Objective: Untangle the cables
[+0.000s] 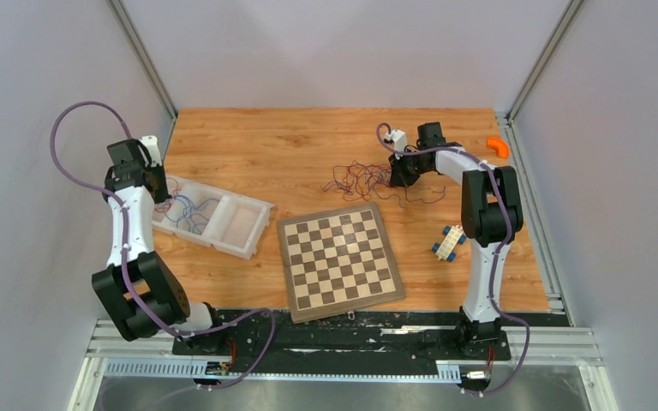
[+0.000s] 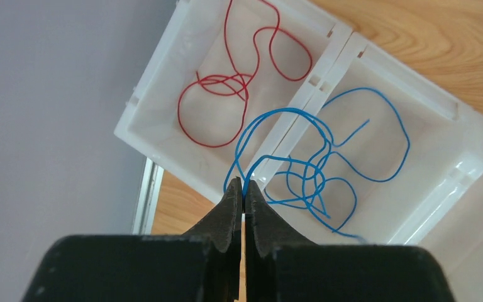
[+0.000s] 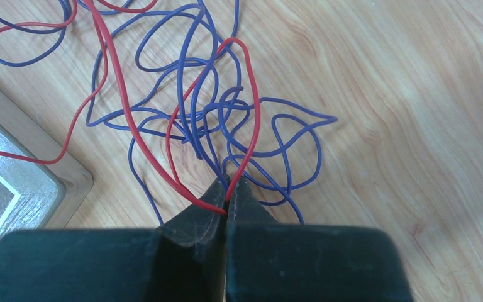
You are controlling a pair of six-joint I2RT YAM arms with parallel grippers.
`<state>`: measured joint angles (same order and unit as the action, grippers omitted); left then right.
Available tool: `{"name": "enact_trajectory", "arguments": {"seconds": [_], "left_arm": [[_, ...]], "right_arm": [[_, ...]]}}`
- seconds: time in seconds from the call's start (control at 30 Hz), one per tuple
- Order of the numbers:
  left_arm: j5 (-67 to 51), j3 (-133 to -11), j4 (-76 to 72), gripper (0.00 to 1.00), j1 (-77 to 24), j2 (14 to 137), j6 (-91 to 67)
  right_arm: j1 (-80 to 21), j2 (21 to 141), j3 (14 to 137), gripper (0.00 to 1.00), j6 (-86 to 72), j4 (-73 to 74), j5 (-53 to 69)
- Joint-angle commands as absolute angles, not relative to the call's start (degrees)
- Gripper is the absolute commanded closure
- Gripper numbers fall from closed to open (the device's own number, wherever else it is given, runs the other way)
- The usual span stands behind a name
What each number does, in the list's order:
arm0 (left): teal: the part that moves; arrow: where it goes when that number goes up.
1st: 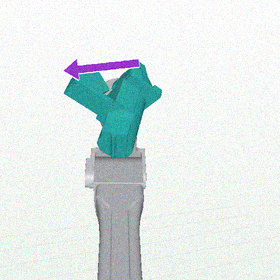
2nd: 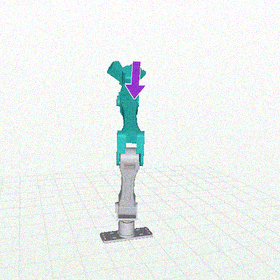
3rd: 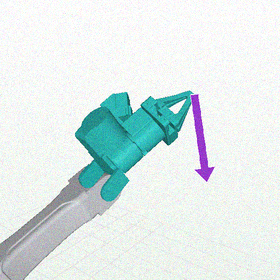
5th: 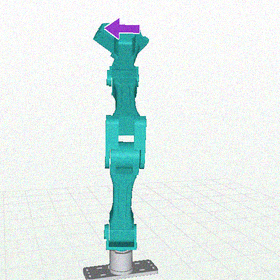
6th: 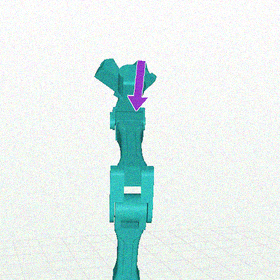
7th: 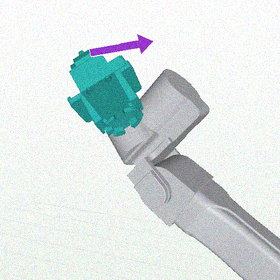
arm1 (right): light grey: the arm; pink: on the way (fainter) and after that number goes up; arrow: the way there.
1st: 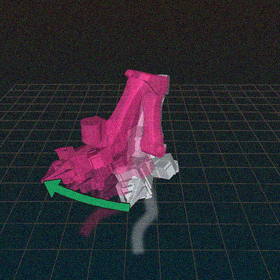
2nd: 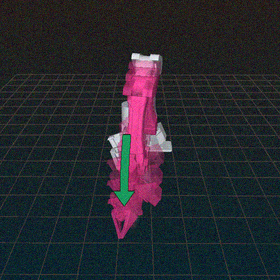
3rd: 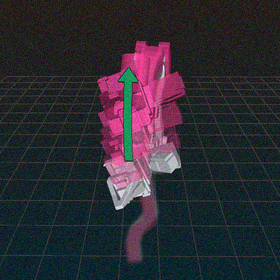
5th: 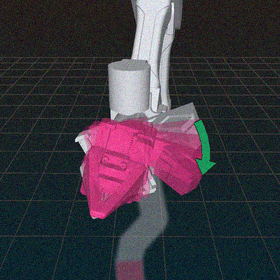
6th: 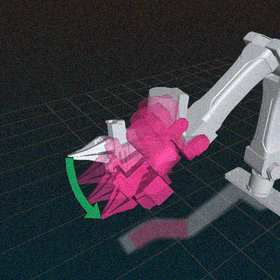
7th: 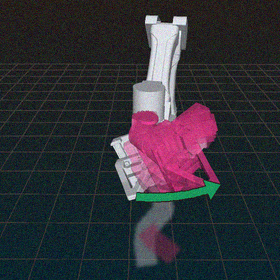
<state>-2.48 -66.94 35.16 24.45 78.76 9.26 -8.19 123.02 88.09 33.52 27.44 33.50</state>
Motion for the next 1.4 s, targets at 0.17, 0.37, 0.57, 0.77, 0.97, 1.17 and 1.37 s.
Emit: {"name": "enact_trajectory", "arguments": {"seconds": [0.17,0.37,0.57,0.77,0.97,1.17,1.37], "left_arm": [[4.0,-61.3,30.7,1.0,18.0,76.9,4.8],[-2.2,-56.5,29.6,1.0,15.5,75.1,4.2],[-3.6,-54.8,28.1,1.0,15.4,80.1,2.4],[-5.2,-57.7,29.6,0.92,15.4,88.4,1.9],[-16.3,-62.5,32.0,0.37,15.7,77.8,5.2],[-29.5,-69.5,35.5,0.0,15.6,70.4,15.4],[-44.0,-69.5,22.8,0.0,10.0,73.0,13.7]], "right_arm": [[-8.4,119.4,87.7,1.0,33.0,27.8,33.9],[-8.4,119.6,87.6,1.0,32.6,27.7,33.9],[-8.4,119.6,87.7,1.0,32.4,27.7,33.9],[-8.4,118.1,87.3,1.0,32.4,28.2,36.5],[-8.5,112.7,87.3,1.0,31.2,28.7,46.0],[-9.9,109.4,90.1,1.0,28.0,28.7,54.8],[-12.9,108.0,95.7,1.0,25.6,28.3,59.7]]}}
